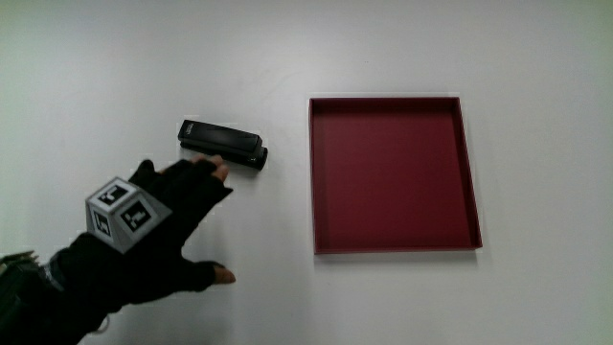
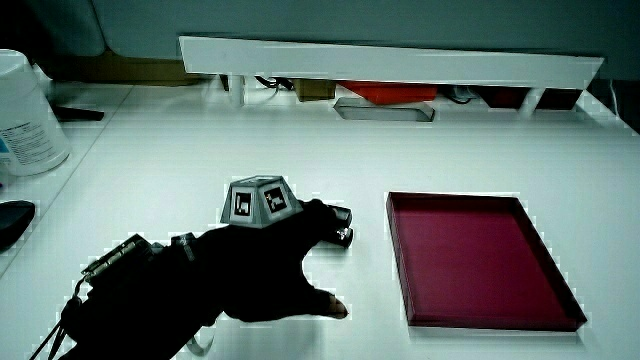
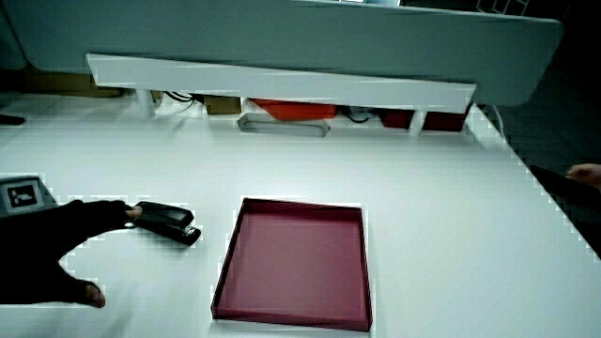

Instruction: Pick stapper from desk

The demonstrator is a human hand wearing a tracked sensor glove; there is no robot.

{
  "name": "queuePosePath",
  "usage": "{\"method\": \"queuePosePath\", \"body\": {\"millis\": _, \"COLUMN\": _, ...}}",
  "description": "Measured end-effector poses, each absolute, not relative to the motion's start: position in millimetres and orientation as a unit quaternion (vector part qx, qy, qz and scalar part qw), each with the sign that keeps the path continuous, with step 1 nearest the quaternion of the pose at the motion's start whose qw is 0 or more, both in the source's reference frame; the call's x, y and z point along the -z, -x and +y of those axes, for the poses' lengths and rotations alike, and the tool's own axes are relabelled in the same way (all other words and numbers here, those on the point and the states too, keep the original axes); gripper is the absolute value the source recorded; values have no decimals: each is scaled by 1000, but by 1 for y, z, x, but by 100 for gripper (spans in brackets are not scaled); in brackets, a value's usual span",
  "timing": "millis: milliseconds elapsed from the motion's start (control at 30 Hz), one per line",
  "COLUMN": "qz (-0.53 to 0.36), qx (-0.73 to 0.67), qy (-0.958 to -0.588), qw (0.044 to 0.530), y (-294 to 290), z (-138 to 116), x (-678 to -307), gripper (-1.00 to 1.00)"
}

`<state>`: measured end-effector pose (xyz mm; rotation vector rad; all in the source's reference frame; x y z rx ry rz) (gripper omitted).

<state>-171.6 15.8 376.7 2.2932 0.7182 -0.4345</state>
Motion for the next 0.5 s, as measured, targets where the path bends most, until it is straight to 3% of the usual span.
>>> {"method": "queuePosePath", "body": {"millis": 33, "qz": 296, "qx": 187, "qy": -878, "qw": 327, "y": 176, "z": 11, "x": -386, "gripper": 0}}
{"method": "queuePosePath", "body": {"millis": 67, "qz": 247, "qx": 171, "qy": -887, "qw": 350, "y": 173, "z": 6, "x": -371, "gripper": 0}}
{"method": "queuePosePath", "body": {"millis": 167, "qz": 223, "qx": 171, "qy": -884, "qw": 374, "y": 174, "z": -10, "x": -369, "gripper": 0}}
{"method": "queuePosePath", "body": {"millis": 200, "qz": 249, "qx": 156, "qy": -897, "qw": 330, "y": 174, "z": -16, "x": -369, "gripper": 0}}
{"method": "queuePosePath", "body": {"millis": 233, "qz": 247, "qx": 151, "qy": -902, "qw": 320, "y": 174, "z": -22, "x": -367, "gripper": 0}}
{"method": "queuePosePath", "body": {"millis": 267, "qz": 219, "qx": 176, "qy": -888, "qw": 365, "y": 175, "z": -27, "x": -370, "gripper": 0}}
{"method": "queuePosePath", "body": {"millis": 333, "qz": 217, "qx": 165, "qy": -896, "qw": 352, "y": 174, "z": -39, "x": -370, "gripper": 0}}
{"method": "queuePosePath", "body": {"millis": 367, "qz": 205, "qx": 165, "qy": -891, "qw": 370, "y": 173, "z": -44, "x": -369, "gripper": 0}}
{"method": "queuePosePath", "body": {"millis": 400, "qz": 219, "qx": 158, "qy": -899, "qw": 345, "y": 172, "z": -50, "x": -369, "gripper": 0}}
{"method": "queuePosePath", "body": {"millis": 467, "qz": 172, "qx": 166, "qy": -887, "qw": 396, "y": 173, "z": -59, "x": -374, "gripper": 0}}
{"method": "queuePosePath", "body": {"millis": 500, "qz": 193, "qx": 174, "qy": -890, "qw": 374, "y": 173, "z": -64, "x": -379, "gripper": 0}}
